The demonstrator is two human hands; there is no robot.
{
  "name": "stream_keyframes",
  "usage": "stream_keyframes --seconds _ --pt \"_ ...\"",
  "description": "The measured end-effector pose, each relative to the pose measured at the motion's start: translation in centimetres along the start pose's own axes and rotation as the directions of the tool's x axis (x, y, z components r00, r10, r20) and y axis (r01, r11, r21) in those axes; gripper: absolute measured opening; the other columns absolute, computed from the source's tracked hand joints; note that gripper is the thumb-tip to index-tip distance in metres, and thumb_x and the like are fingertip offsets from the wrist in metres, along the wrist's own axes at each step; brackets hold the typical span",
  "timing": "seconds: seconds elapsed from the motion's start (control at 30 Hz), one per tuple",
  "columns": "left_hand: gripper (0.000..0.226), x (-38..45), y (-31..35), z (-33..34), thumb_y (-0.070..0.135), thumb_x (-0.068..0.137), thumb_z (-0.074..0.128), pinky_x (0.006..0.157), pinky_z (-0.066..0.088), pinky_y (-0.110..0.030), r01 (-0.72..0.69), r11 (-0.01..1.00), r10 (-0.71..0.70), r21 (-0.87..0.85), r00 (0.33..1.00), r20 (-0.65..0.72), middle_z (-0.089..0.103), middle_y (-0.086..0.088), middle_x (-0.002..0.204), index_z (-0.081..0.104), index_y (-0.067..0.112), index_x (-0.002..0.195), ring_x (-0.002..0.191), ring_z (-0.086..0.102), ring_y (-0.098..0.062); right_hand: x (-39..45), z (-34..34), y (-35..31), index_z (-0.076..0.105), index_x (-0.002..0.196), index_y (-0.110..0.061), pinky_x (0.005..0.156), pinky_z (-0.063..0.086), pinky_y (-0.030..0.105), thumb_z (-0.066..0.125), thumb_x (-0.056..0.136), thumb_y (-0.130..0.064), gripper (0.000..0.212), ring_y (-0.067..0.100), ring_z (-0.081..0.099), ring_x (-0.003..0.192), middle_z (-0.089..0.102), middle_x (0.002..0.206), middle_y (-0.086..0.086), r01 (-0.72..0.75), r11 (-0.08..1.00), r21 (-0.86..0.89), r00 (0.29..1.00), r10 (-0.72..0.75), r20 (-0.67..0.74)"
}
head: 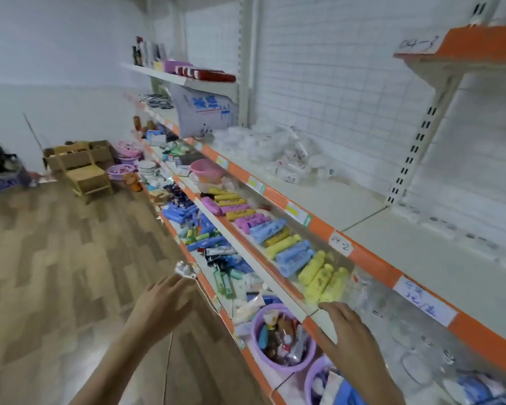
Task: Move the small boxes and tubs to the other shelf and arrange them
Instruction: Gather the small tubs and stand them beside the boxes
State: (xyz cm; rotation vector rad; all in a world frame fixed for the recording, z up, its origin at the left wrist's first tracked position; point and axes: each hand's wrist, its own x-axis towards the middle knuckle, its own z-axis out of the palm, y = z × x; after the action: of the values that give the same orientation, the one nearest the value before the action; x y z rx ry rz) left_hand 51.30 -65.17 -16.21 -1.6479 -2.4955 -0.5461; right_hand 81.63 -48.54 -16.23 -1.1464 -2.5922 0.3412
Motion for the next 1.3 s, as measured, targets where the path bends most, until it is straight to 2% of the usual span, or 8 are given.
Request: stream_keyframes --seconds 0.27,0.4,0.5,0.57,0.83,1.03,1.23,1.3 --pt "0.032 6.2 -11.2 -0.8 0.042 0.077 0.053 0.071 0.052 -0.033 0.111 0.993 -0.11 0.036 0.994 -0.025 0.066 0.002 0.097 0.065 0.023 0.1 0.089 0.065 -0.022 11.6 3.3 -7.0 0.035 0.135 -0.031 0.092 0.036 0.017 0.042 0.094 -0.04 0.043 0.005 0.04 0.122 0.036 0.135 -0.013 0.048 0.999 -0.007 0.999 -0.048 -0.002" --pt "0.028 12.6 -15.2 -1.3 0.042 0.075 0.053 0.063 0.051 -0.031 0.027 0.999 -0.026 0.041 0.999 -0.021 0.065 0.005 0.086 0.066 0.025 0.093 0.078 0.066 -0.019 17.5 4.1 -9.2 0.036 0.135 -0.03 0.092 0.037 0.019 0.042 0.094 -0.042 0.043 0.006 0.039 0.124 0.036 0.136 -0.012 -0.015 1.0 -0.01 0.999 0.015 -0.031" --pt "0.03 18.2 -17.4 -1.3 0.027 0.071 0.076 0.068 0.052 -0.035 -0.032 0.999 0.032 0.013 0.999 -0.007 0.067 0.002 0.091 0.068 0.021 0.099 0.083 0.067 -0.022 21.4 4.2 -10.1 0.041 0.131 -0.028 0.09 0.041 0.021 0.045 0.093 -0.04 0.04 0.008 0.042 0.122 0.039 0.135 -0.011 -0.065 0.998 -0.001 0.995 0.065 -0.075" --pt "0.033 21.9 -18.1 -1.2 0.025 0.073 0.076 0.074 0.052 -0.036 -0.074 0.997 0.074 0.008 0.997 -0.007 0.067 0.001 0.098 0.068 0.02 0.104 0.089 0.066 -0.022 23.6 3.9 -10.2 0.042 0.131 -0.025 0.091 0.042 0.023 0.047 0.093 -0.038 0.041 0.01 0.041 0.123 0.039 0.136 -0.009 -0.104 0.995 -0.007 0.989 0.103 -0.109" --pt "0.03 36.8 -15.3 0.3 0.02 0.081 0.069 0.075 0.049 -0.037 -0.297 0.942 0.289 -0.157 0.955 -0.069 0.064 -0.002 0.106 0.065 0.015 0.11 0.096 0.062 -0.026 31.4 -0.4 -6.6 0.044 0.13 -0.028 0.09 0.04 0.025 0.05 0.092 -0.035 0.039 0.011 0.044 0.122 0.039 0.133 -0.008 -0.238 0.968 -0.081 0.941 0.209 -0.266" --pt "0.032 47.6 -10.3 2.1 0.033 0.087 0.058 0.075 0.042 -0.03 -0.393 0.902 0.367 -0.181 0.917 -0.158 0.061 0.001 0.113 0.062 0.018 0.115 0.105 0.058 -0.021 39.4 -3.5 -1.0 0.048 0.127 -0.025 0.089 0.042 0.029 0.055 0.089 -0.032 0.038 0.013 0.047 0.119 0.043 0.128 -0.007 -0.266 0.964 -0.027 0.908 0.241 -0.343" --pt "0.048 57.4 -5.0 4.0 0.047 0.082 0.04 0.085 0.044 -0.03 -0.473 0.853 0.454 -0.221 0.881 -0.134 0.059 0.003 0.114 0.06 0.019 0.116 0.107 0.055 -0.017 46.8 -5.7 3.7 0.047 0.128 -0.027 0.089 0.038 0.022 0.053 0.09 -0.034 0.038 0.008 0.045 0.119 0.042 0.13 -0.012 -0.259 0.966 -0.009 0.9 0.238 -0.365" --pt "0.041 60.3 -3.4 4.4 0.043 0.085 0.048 0.084 0.045 -0.03 -0.494 0.84 0.474 -0.224 0.869 -0.14 0.061 0.002 0.113 0.061 0.018 0.114 0.105 0.056 -0.017 49.1 -6.3 4.9 0.046 0.129 -0.027 0.088 0.036 0.02 0.051 0.091 -0.035 0.038 0.007 0.044 0.12 0.042 0.131 -0.011 -0.269 0.963 -0.021 0.901 0.243 -0.359"
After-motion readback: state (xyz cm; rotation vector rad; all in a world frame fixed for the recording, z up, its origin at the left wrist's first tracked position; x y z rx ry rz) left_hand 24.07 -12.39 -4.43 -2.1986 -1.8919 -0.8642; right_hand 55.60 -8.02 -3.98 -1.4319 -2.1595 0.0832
